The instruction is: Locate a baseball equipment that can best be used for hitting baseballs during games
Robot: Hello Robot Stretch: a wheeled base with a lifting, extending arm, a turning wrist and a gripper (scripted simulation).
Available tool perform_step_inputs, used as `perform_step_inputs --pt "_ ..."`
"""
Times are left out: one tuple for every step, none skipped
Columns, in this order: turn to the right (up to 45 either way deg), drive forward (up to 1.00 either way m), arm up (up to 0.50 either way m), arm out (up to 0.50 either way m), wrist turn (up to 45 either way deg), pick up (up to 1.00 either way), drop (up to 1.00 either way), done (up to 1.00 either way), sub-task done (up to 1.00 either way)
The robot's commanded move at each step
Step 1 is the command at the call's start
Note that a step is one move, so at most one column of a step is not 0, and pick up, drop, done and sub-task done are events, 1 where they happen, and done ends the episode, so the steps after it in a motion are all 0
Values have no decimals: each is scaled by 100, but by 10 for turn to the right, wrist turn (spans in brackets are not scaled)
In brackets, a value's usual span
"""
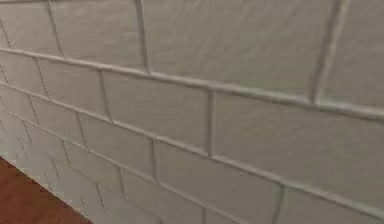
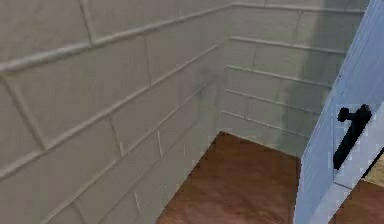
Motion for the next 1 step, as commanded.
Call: perform_step_inputs --pt "-450 0 0 0 0 0 0 0 0"
